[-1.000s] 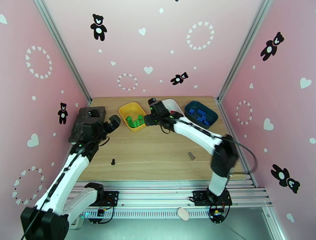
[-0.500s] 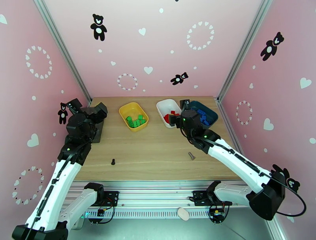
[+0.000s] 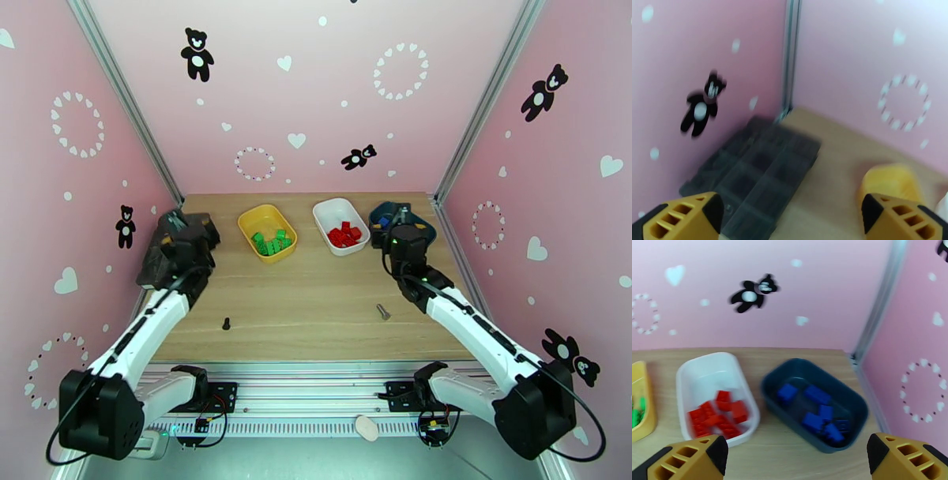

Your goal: Sort the legos into containers by color

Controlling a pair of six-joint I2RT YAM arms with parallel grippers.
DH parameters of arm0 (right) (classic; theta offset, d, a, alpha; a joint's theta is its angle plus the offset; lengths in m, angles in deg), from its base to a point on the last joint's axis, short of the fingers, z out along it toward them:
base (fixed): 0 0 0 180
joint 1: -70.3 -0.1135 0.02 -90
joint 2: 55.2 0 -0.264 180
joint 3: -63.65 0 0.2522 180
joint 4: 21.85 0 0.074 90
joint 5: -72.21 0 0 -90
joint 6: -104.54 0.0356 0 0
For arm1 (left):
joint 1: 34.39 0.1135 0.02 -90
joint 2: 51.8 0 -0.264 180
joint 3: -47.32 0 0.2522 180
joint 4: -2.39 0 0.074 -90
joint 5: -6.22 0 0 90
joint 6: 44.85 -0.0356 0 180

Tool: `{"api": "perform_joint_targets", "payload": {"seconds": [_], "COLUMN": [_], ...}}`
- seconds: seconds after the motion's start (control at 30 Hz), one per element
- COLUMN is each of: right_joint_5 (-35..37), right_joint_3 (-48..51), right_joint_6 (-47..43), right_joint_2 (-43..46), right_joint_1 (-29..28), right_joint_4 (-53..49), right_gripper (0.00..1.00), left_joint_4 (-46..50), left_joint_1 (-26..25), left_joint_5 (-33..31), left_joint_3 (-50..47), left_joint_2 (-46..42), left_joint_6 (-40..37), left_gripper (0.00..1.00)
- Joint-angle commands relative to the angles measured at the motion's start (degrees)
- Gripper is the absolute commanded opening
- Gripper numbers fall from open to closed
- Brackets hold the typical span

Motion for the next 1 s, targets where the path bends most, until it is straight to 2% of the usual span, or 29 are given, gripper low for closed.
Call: {"api": "perform_joint_targets", "payload": {"seconds": [0.0,0.17,0.27,0.3,0.33,0.4,0.47,0.5,0.6,0.63,0.67,0.8,0.97], "right_joint_5": [-0.5,-2.4,-3.6,-4.7,-6.2,-8.3,-10.1,-11.7,-14.5,-15.1,-16.4,-18.9,-21.8], "right_joint_3": [7.6,16.3,20.9,20.1,21.3,22.8,22.7,23.3,25.0,24.3,23.0,24.1,27.3], "right_joint_6": [-0.4,2.1,0.5,0.4,-0.8,-3.2,-5.9,-6.2,-6.0,-6.5,-5.5,-5.9,-7.3], "right_joint_2": [-0.7,-5.4,-9.2,-9.3,-9.9,-11.6,-14.5,-16.4,-23.3,-23.8,-21.9,-22.6,-21.5], "right_joint_1": [4.5,10.7,11.2,11.2,11.2,11.3,11.6,12.0,13.3,13.2,13.7,14.6,14.3], "right_joint_4": [4.4,11.4,21.7,20.7,25.9,32.6,36.7,39.7,49.3,48.0,42.6,46.2,50.6], "right_gripper": [0.99,0.99,0.99,0.99,0.99,0.99,0.99,0.99,0.99,0.99,0.99,0.99,0.99], "left_joint_4": [-6.0,-13.4,-21.1,-20.5,-21.3,-29.6,-43.1,-51.6,-49.4,-48.4,-46.7,-43.1,-52.9], "left_joint_1": [0.3,0.3,-0.2,-0.2,-0.2,-0.4,-0.3,-0.5,-0.2,0.0,0.4,1.4,1.3], "left_joint_5": [-2.6,-0.7,3.2,3.2,2.2,3.8,7.6,7.5,8.2,8.3,9.2,10.6,13.0], "left_joint_3": [-5.6,-8.3,-8.9,-8.2,-7.9,-10.6,-17.2,-19.6,-19.3,-18.8,-18.1,-16.7,-21.9], "left_joint_2": [4.0,12.5,14.6,15.1,15.9,15.9,16.9,18.3,17.5,17.5,17.4,17.8,17.1], "left_joint_6": [-0.6,-0.3,-4.1,-5.0,-6.3,-11.1,-14.6,-15.8,-14.5,-14.3,-13.8,-13.2,-14.1], "left_gripper": [0.98,0.99,0.98,0.98,0.98,0.98,0.98,0.98,0.98,0.98,0.99,0.98,0.98]}}
